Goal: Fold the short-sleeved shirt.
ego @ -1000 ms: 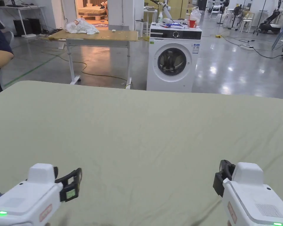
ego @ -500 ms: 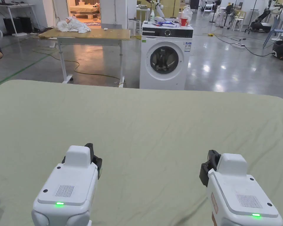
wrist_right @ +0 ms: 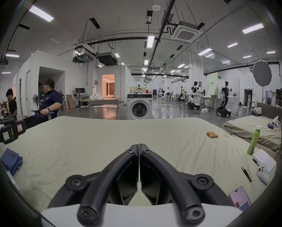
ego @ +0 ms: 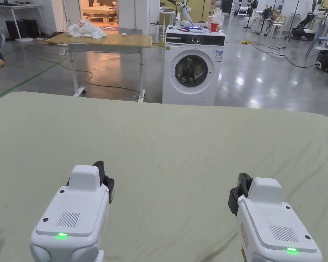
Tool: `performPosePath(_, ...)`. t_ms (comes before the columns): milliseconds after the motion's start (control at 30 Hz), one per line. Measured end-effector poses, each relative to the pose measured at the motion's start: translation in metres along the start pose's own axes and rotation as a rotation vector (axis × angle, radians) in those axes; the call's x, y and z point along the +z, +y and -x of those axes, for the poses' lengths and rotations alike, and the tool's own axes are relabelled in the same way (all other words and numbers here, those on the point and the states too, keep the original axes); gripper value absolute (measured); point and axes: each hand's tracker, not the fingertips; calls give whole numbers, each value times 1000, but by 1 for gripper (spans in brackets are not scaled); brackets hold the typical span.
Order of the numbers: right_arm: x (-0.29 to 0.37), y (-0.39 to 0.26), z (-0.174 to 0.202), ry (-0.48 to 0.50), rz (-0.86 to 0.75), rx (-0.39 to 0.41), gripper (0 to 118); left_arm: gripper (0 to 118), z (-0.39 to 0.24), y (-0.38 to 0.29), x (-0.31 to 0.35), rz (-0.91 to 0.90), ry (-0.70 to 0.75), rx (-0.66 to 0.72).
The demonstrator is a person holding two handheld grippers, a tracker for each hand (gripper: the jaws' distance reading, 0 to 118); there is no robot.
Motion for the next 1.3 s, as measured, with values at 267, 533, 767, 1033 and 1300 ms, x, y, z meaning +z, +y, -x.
performPosePath(267,0,-4,4,10,7,8,0,0,10,-6,0,20,11,5)
performPosePath(533,1,-7,7,-5,2,9,7,15,19,-5,-1,32,7,1)
performPosePath(767,2,-7,9,-38,-44,27,74,68,31,-3,-3,15,55,53)
performPosePath(1033,1,-3,5,-26,-65,14,92,84,31,1,-1,-14,81,24)
performPosePath(1300,-1,0,4,-14,-64,9,96,94,30,6,-1,-19,42,32)
